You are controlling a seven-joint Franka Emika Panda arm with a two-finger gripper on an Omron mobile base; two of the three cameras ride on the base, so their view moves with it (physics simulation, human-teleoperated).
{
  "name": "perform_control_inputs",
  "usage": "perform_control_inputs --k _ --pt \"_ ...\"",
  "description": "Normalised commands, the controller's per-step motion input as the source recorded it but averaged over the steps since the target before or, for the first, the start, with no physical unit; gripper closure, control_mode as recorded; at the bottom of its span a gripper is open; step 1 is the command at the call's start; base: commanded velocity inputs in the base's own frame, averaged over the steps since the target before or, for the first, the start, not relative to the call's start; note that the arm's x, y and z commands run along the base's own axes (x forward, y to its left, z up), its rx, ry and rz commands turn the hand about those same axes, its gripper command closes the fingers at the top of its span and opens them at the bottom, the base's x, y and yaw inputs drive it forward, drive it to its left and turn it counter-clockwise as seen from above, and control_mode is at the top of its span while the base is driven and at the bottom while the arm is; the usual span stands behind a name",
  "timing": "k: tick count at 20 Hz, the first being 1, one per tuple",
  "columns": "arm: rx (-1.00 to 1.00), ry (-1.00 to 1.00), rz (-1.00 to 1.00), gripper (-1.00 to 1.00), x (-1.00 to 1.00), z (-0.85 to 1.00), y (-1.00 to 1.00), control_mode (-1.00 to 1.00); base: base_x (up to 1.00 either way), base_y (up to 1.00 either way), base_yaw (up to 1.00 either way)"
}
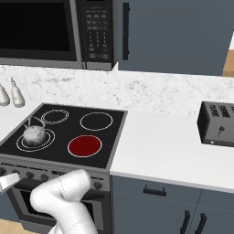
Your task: Turn off the front right burner of the stove.
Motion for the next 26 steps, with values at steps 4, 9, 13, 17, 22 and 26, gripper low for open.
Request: perform_control_inputs --k 4,9,13,17,22,26 --pt "0.11 -0.23 0.00 -1.00 0.02 -0.02 -0.10 -1.00 0.00 0.00 0.00" --pt "0.05 -0.18 0.00 -1.00 0.04 -0.06 0.00 -1.00 0.00 0.00 0.00" --pt "0.00 -0.14 0.01 -1.00 0.02 -0.14 0.00 -1.00 0.00 0.00 0.00" --pt "0.00 -0.05 0.01 -1.00 0.02 -0.19 0.00 -1.00 0.00 0.00 0.00" --pt "0.00 -0.05 0.00 -1.00 0.19 -0.11 0.07 -1.00 0.00 0.00 0.00" --pt "0.00 -0.01 0.00 -1.00 0.12 -0.23 0.08 -1.00 0.00 0.00 0.00"
